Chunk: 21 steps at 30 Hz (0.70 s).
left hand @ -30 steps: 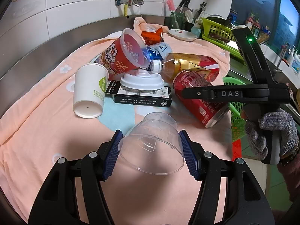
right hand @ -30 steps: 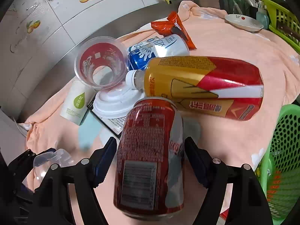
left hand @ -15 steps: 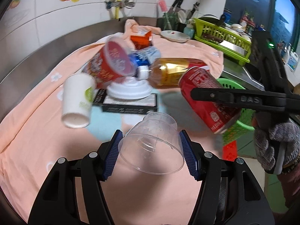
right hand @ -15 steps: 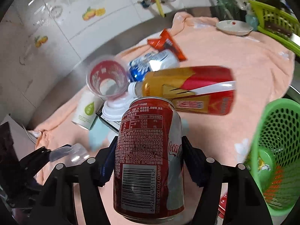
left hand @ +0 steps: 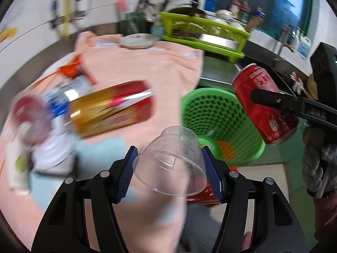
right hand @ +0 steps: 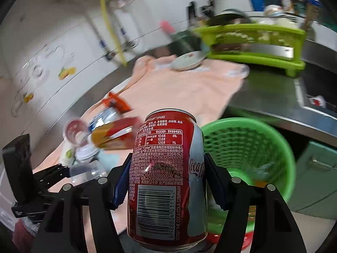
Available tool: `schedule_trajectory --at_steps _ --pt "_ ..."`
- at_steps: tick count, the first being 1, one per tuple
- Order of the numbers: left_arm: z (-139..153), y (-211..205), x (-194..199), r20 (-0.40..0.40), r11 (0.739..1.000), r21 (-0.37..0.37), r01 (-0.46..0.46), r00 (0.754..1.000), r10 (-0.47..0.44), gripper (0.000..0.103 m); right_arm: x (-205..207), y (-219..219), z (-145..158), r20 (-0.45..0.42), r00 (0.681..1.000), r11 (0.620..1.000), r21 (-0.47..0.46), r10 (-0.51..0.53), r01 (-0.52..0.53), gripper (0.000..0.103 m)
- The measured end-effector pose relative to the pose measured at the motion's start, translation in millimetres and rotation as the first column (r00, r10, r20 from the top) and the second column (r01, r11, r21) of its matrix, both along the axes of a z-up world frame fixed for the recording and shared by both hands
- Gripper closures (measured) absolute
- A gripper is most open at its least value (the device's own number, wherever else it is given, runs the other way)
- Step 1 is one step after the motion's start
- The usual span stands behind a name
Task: Collect trash
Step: 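Carry the cup and can to the green basket with both tools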
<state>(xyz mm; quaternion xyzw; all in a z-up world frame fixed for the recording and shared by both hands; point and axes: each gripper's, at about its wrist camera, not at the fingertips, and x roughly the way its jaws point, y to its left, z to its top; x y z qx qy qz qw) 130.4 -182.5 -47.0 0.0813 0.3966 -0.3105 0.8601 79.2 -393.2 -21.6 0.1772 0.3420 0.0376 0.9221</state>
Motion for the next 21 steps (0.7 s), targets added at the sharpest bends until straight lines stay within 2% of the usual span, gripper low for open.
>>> schedule_trajectory --at_steps 5,10,14,21 --pt "-12.0 -72.7 12.2 -0.035 0.997 0.004 0.082 0.996 -0.082 0.042 -15.0 -48.2 -6.5 0.003 0.997 0.997 0.007 -0.077 0.077 0.040" --pt "-39.8 -131.4 30.4 -0.097 0.992 0.051 0.119 0.989 -0.114 0.041 -20.0 -79.5 -22.0 -0.018 0.992 0.992 0.026 -0.125 0.125 0.040" --pt "-61.1 -154.1 46.4 -0.155 0.991 0.063 0.120 0.982 -0.109 0.041 -20.3 -95.5 -34.5 -0.034 0.988 0.988 0.042 -0.150 0.151 0.040" --pt "-85.9 -177.1 55.0 -0.206 0.987 0.093 0.134 0.972 -0.112 0.039 -16.1 -106.9 -50.6 -0.063 0.986 0.985 0.055 -0.157 0.161 0.040"
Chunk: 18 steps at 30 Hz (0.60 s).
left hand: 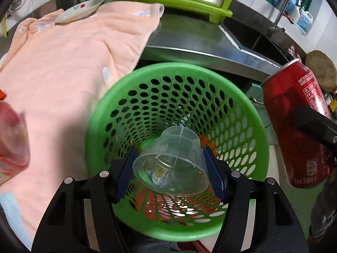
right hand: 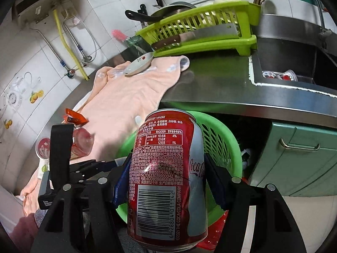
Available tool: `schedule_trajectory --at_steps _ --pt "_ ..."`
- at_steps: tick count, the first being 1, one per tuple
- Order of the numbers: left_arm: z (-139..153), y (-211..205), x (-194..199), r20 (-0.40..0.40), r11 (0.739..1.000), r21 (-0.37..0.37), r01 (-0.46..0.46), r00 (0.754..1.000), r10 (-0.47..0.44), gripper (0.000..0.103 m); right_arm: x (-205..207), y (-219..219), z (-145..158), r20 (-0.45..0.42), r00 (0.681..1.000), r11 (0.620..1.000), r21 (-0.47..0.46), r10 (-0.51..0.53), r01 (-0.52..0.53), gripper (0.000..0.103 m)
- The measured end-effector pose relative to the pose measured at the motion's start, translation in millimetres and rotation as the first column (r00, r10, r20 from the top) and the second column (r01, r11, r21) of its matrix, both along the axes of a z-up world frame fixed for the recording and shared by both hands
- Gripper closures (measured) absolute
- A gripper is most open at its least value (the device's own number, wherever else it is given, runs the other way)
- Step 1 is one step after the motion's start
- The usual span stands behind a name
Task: Collect trash
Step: 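Carry the cup and can to the green basket with both tools, then release the clear cup with the left tool while the right tool drops the can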
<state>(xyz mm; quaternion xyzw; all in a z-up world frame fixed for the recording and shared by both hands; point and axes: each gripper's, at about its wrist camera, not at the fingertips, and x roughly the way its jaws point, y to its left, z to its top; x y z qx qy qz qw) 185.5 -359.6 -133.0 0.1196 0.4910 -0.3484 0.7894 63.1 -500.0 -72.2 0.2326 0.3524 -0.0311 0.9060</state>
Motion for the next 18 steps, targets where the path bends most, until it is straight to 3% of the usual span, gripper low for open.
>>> schedule_trajectory --at_steps 6,12,18 --pt "-7.5 1.5 5.2 -0.018 1.000 -0.009 -0.008 1.000 0.008 0.029 7.6 -2.1 -10.9 -0.024 1.000 1.000 0.016 0.006 -0.006 0.040" --pt "-1.4 13.2 3.0 0.002 1.000 -0.012 -0.022 1.000 0.022 0.029 20.2 1.0 -15.0 -0.047 0.999 1.000 0.006 0.014 -0.014 0.040" --pt "15.7 37.7 -3.5 0.026 0.998 -0.041 -0.048 0.998 0.049 0.029 47.4 10.9 -34.8 -0.129 0.990 0.998 0.002 0.056 -0.056 0.040"
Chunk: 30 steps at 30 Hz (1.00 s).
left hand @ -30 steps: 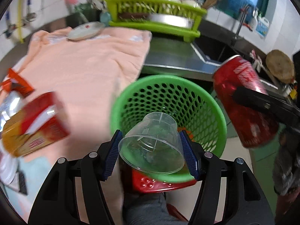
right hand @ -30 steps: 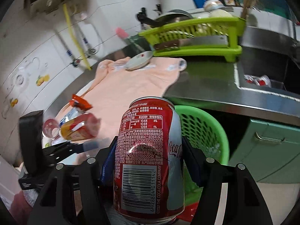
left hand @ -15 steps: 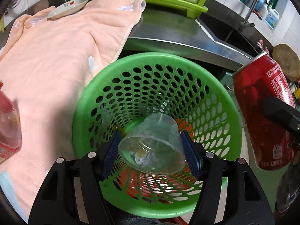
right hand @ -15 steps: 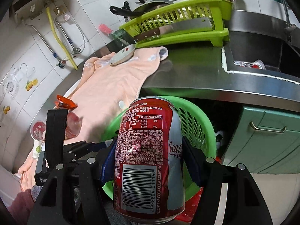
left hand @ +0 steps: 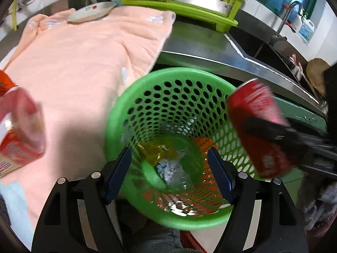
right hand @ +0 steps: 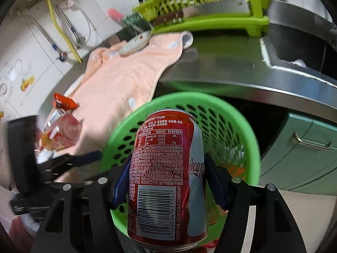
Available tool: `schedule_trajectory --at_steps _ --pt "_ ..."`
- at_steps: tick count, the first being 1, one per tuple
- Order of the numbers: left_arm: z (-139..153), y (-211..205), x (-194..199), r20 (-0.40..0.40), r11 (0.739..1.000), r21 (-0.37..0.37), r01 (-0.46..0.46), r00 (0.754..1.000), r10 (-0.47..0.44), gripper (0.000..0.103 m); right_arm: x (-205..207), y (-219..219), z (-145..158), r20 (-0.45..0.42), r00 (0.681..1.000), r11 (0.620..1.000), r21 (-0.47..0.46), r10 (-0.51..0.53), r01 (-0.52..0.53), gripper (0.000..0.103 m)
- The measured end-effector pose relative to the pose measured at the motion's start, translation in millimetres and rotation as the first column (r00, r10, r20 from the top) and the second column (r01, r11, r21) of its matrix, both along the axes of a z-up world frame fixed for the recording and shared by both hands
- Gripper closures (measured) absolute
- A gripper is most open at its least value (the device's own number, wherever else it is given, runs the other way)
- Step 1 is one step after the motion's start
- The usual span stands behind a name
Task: Collect trash
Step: 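Release the clear cup with the left tool while the right tool drops the can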
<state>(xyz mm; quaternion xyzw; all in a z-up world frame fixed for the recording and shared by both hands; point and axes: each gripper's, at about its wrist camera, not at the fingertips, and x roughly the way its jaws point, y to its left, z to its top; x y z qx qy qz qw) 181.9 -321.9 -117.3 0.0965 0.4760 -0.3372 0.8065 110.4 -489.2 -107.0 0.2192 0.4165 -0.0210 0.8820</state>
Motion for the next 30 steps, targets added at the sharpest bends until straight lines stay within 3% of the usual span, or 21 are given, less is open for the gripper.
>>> schedule_trajectory --at_steps 8,16,20,23,30 --pt "24.1 42.9 -5.1 0.025 0.997 -0.035 -0.063 0.998 0.064 0.029 47.7 13.5 -39.3 -0.178 0.983 0.999 0.008 0.035 -0.034 0.040" --pt "44.8 86.7 -11.3 0.060 0.991 -0.078 -0.107 0.992 0.112 0.029 85.5 19.9 -69.4 -0.309 0.950 0.996 0.058 -0.040 0.061 0.040" --pt "48.4 100.0 -12.6 0.067 0.989 -0.091 -0.116 0.990 0.122 0.029 95.8 17.9 -79.1 -0.323 0.944 0.987 0.118 -0.069 0.113 0.035" --pt "49.4 110.5 -13.6 0.068 0.987 -0.097 -0.125 0.989 0.132 0.029 100.4 19.7 -78.8 -0.307 0.948 0.988 0.093 -0.088 0.122 0.029" --pt "57.1 138.9 -20.9 0.076 0.979 -0.124 -0.162 0.982 0.172 0.029 80.1 32.3 -66.6 -0.269 0.961 0.989 0.113 -0.059 0.092 0.029"
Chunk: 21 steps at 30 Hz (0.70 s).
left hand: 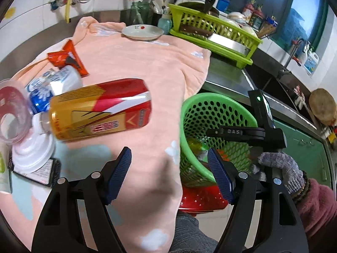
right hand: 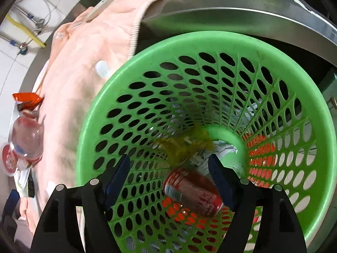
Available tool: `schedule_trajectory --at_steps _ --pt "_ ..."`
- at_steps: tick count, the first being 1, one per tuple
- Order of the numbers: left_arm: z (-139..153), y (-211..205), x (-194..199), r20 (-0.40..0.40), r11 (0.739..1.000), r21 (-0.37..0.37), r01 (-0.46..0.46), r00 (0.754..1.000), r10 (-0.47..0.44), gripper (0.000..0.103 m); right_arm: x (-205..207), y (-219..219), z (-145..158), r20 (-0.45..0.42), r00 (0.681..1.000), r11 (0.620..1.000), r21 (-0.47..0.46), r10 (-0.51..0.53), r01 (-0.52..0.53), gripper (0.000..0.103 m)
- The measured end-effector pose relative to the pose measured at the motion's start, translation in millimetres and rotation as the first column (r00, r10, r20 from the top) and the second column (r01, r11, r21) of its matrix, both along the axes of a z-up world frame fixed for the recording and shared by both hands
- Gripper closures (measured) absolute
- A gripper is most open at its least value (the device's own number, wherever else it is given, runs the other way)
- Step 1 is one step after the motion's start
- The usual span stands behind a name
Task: Collect trash
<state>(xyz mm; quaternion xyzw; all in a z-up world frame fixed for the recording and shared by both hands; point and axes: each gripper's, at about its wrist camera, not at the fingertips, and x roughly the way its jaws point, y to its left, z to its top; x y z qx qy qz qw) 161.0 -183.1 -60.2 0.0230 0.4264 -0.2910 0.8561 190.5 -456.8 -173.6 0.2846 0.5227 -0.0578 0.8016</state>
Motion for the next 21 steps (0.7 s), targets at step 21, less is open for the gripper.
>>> schedule_trajectory --at_steps 21 --pt "16.3 154.7 -36.4 0.065 0.957 -0.010 -0.291 0.954 0.291 0.029 -57.0 117.2 102.4 0.278 0.916 0.953 -0.172 0.291 -0.250 0.028"
